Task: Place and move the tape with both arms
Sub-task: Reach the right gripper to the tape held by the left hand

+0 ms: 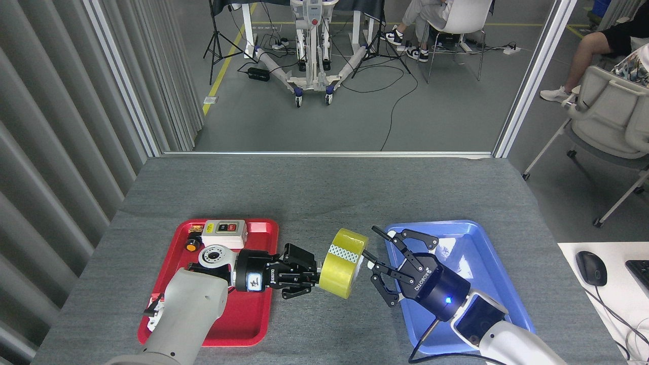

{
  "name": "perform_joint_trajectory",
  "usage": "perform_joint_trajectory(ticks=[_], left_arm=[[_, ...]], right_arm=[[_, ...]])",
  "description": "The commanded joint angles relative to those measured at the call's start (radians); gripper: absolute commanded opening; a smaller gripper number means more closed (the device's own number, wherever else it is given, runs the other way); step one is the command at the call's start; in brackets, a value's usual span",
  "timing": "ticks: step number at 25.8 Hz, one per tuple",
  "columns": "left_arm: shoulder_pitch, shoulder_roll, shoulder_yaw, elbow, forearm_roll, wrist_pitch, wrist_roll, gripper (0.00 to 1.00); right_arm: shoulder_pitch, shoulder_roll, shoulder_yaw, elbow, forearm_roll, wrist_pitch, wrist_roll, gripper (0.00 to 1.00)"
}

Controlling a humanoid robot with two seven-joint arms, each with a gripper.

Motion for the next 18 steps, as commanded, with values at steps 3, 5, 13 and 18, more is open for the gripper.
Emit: perform_joint_trajectory(ticks=[3,5,13,18], left_arm=[[-0.002,0.014,0.000,0.002,0.000,0.002,0.000,0.00],[-0.005,0.017,0.000,0.000,0.001,0.004,0.000,0.00],[-0.008,0.028,0.000,0.000,0.001,0.008,0.000,0.02],[-0.008,0.036,0.000,-0.003,0.000,0.011,0.000,0.02]], right_arm=[[0.000,0.007,0.022,0.000,0.000,-0.001,0.024,0.30],[0.000,0.010,0.023,0.000,0.000,-0.002,0.024,0.28],[-0.002,0.016,0.022,0.000,0.000,-0.001,0.025,0.23],[-0.022,0.033,0.017,0.003,-0.003,0.004,0.025,0.45]])
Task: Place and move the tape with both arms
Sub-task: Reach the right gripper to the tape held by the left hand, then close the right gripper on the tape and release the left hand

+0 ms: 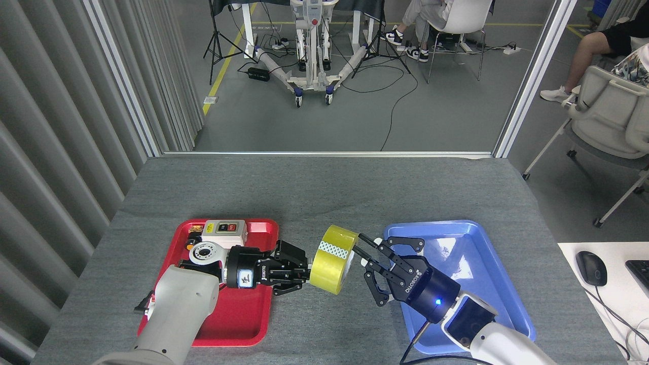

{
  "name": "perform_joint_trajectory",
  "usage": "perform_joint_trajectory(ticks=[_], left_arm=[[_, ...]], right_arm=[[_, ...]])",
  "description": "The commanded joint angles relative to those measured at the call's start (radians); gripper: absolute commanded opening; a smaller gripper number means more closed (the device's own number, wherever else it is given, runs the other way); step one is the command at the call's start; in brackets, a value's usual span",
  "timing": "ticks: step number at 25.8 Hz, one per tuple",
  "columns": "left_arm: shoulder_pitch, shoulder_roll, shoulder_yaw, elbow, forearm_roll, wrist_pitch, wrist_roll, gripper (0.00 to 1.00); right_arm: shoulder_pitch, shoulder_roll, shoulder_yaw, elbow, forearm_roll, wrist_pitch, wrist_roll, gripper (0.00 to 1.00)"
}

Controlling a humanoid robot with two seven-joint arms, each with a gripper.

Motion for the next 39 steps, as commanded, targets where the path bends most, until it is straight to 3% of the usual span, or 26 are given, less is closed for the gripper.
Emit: perform_joint_trajectory(ticks=[1,4,12,19,26,37,39], left_arm=[[0.000,0.006,0.000,-0.001,0.000,0.002,0.004,0.02],[0.002,0.009,0.000,0.000,-0.001,0.000,0.004,0.02],[0.000,0.010,0.000,0.002,-0.001,0.000,0.004,0.02],[-0.009,0.010,0.000,0.003,-0.001,0.000,0.004,0.02],[-0.013,0.015,0.000,0.008,-0.001,-0.001,0.004,0.02],[-0.013,0.015,0.000,0.011,-0.001,-0.004,0.004,0.02],[-0.013,0.015,0.000,0.011,-0.001,-0.004,0.004,0.09]], right_arm=[[-0.013,0.002,-0.008,0.000,-0.009,0.004,-0.004,0.50],[-0.015,-0.004,-0.016,0.002,-0.012,0.004,-0.006,0.58],[-0.044,0.064,-0.001,0.042,-0.008,-0.007,0.017,0.58],[-0.077,0.100,0.002,0.074,-0.003,-0.012,0.040,0.30],[-0.093,0.105,0.024,0.106,-0.001,-0.012,0.042,0.12],[-0.094,0.111,0.030,0.111,0.000,-0.012,0.045,0.00],[-0.094,0.110,0.030,0.111,0.000,-0.012,0.045,0.00]])
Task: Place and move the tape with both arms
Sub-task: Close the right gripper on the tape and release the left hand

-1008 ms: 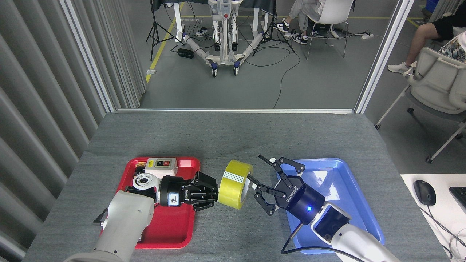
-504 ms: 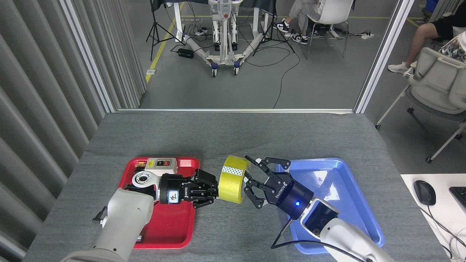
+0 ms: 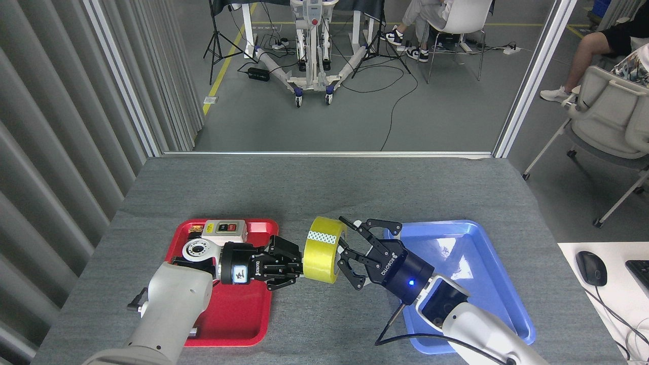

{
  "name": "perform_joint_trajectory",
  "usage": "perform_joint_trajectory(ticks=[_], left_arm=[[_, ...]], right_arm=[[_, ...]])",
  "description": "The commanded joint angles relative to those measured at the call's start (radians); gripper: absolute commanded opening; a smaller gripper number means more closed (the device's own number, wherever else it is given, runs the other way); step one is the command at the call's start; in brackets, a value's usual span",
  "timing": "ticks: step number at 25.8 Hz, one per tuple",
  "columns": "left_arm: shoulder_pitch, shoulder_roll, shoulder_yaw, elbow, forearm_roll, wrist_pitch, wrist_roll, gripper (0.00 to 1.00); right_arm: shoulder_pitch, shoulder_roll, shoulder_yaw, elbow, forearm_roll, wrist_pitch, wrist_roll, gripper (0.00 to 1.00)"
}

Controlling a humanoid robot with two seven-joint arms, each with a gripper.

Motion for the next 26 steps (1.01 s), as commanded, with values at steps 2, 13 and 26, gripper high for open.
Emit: perform_joint_trajectory(ticks=[2,13,26], left_arm=[[0.000,0.000,0.000,0.000,-0.011,-0.006,-0.012,0.27],[0.001,0.003,0.000,0.000,-0.021,0.006,0.016,0.65],[0.001,0.011,0.000,-0.002,-0.020,0.007,0.017,1.00]], right_arm=[[0.000,-0.003,0.001,0.000,0.000,-0.002,0.001,0.00],[0.002,-0.012,0.000,-0.001,-0.001,-0.003,0.001,0.00],[0.005,-0.027,0.001,-0.009,-0.003,-0.028,-0.005,0.00]])
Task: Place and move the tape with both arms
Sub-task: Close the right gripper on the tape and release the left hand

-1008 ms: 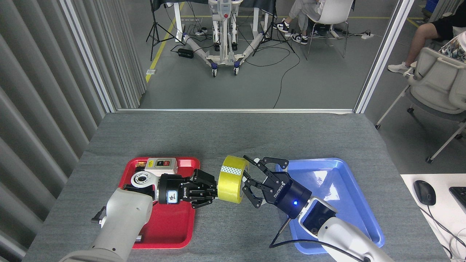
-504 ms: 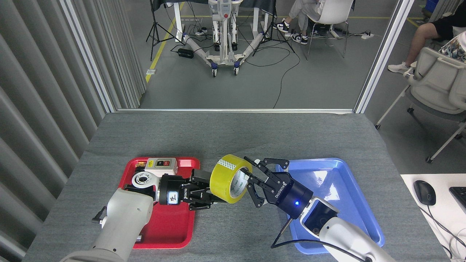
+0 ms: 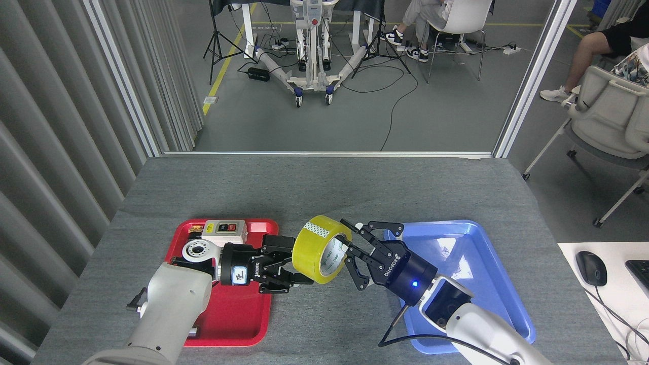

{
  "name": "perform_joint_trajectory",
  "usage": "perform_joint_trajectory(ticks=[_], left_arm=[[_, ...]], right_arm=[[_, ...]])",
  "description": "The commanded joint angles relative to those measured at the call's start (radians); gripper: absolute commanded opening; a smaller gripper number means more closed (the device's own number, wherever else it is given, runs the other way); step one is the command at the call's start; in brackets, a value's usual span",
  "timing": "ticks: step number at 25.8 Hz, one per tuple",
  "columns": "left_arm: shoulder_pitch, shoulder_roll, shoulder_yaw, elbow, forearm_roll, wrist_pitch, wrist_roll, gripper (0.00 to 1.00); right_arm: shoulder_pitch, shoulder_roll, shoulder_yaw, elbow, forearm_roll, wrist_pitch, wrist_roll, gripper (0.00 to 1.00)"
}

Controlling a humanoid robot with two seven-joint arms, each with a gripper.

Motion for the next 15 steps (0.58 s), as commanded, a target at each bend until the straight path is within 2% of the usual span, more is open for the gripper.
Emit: perform_joint_trajectory(ticks=[1,8,12,15], left_arm=[[0.000,0.003,0.000,-0.001,0.000,0.001,0.004,1.00],[-0.002,0.023,0.000,0.001,-0.007,0.000,0.081,1.00],[-0.006,0.052,0.002,0.016,-0.082,0.000,0.170,1.00],[-0.034,0.072,0.002,0.059,-0.144,0.000,0.264,1.00]], right_arm=[[-0.001,-0.017,0.000,-0.006,-0.003,-0.022,-0.004,0.00],[0.005,-0.039,-0.002,-0.012,-0.010,-0.025,-0.011,0.00],[0.008,-0.046,-0.009,-0.013,-0.016,-0.025,-0.048,0.00],[0.010,-0.100,-0.015,-0.026,-0.095,-0.025,-0.051,0.00]])
